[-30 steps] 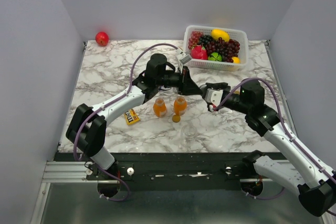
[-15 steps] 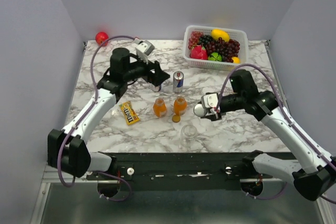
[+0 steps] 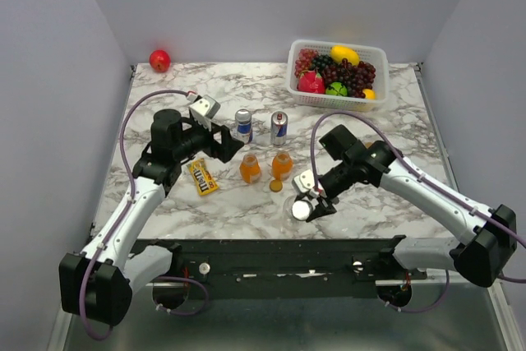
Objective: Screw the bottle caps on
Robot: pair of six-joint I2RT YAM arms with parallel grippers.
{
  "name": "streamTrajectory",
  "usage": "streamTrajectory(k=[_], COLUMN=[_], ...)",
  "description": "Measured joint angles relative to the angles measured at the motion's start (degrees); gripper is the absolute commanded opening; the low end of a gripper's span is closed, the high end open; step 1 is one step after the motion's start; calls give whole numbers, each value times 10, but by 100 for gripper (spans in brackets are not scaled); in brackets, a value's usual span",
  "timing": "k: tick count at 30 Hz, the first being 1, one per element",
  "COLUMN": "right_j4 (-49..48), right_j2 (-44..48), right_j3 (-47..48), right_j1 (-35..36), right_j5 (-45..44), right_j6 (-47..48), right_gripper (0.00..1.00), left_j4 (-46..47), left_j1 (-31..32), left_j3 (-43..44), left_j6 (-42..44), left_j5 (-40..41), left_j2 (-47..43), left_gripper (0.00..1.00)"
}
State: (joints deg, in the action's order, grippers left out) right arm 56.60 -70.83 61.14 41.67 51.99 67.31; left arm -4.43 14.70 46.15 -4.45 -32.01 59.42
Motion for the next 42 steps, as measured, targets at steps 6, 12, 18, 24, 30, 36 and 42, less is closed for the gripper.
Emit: streamTrajectory(k=[6,12,18,24,30,36,42], right_j4=[-46,-82,-101,-106,-108,-111,-111], right_j2=[-13,-23,-23,-23,-23,-23,-23], right_j3=[-28,-31,-34,-50,-53,-53,-41], right_j1=[18,18,19,19,19,10,-12], right_j5=[-20,-46,-56,-71,-79,-78,-73], right_j6=[-23,-42,-56,-58,-65,-84,-101], right_gripper=[43,41,41,41,40,39,39], left_j4=[-5,-2,5,16,25,41,57], left_j1=[-12,-16,-16,-16,-19,-19,-19], left_j3=[-23,-33,-39,-42,-47,-49,-49], left_j6=[-1,-8,-17,-26,-35,-47,-56], left_j5=[0,-1,-5,-12,-21,-31,-40], left_j2=[-29,-32,-33,-33,-32,-28,-20], left_gripper=[99,99,99,99,99,99,99])
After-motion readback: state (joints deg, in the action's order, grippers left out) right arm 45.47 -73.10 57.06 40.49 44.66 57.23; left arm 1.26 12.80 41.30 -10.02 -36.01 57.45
